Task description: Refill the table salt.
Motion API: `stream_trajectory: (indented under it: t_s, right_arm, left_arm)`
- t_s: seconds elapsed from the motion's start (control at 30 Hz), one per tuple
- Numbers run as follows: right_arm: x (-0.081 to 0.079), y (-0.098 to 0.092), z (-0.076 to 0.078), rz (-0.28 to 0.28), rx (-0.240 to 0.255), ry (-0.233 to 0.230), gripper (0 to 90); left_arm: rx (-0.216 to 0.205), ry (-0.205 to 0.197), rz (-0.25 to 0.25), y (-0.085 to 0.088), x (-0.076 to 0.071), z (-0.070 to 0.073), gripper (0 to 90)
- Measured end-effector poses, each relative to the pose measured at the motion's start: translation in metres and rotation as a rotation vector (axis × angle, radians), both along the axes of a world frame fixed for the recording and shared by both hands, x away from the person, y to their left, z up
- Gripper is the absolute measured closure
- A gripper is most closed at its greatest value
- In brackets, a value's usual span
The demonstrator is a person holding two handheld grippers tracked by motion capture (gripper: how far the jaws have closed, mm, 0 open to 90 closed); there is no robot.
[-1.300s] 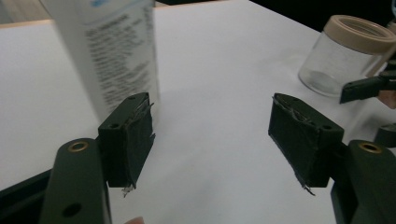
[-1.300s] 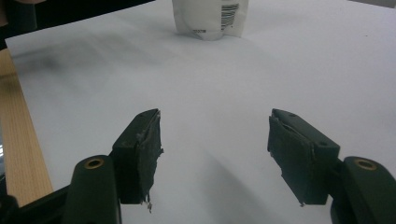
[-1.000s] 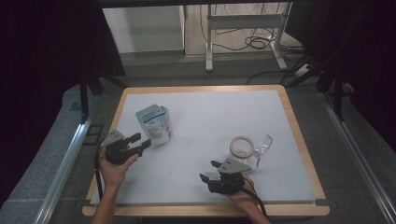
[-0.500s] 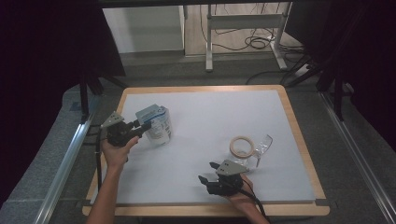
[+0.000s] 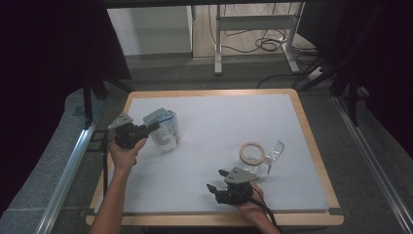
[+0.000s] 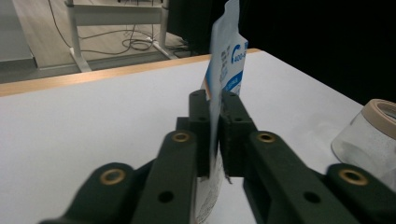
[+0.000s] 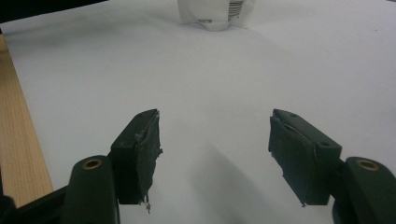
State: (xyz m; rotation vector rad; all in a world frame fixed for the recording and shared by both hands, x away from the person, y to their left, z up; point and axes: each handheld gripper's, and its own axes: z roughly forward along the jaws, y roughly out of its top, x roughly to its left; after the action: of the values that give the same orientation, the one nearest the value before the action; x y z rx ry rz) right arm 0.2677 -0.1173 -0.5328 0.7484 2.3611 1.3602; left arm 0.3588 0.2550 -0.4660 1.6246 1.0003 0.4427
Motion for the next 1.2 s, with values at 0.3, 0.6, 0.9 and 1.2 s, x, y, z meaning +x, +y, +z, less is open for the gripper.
stream_trajectory:
  t_s: [0.3,0.6,0.9,1.2]
  right_arm:
    - [0.000,0.000,0.000,-0.004,-0.003,0.000,34.7]
    - [0.000,0.000,0.000,-0.004,0.004,-0.004,34.7]
    - [-0.001,0.007,0.001,0.006,0.010,-0.008,34.2]
    - [0.000,0.016,0.002,0.014,-0.003,-0.019,34.0]
  left_arm:
    - [0.023,-0.020,-0.009,-0.008,0.001,0.004,90.0]
    - [0.037,-0.019,-0.010,-0.020,-0.004,0.019,90.0]
    - [0.027,-0.042,-0.069,-0.030,-0.023,0.036,90.0]
    - [0.016,-0.042,-0.167,-0.056,-0.036,0.040,90.0]
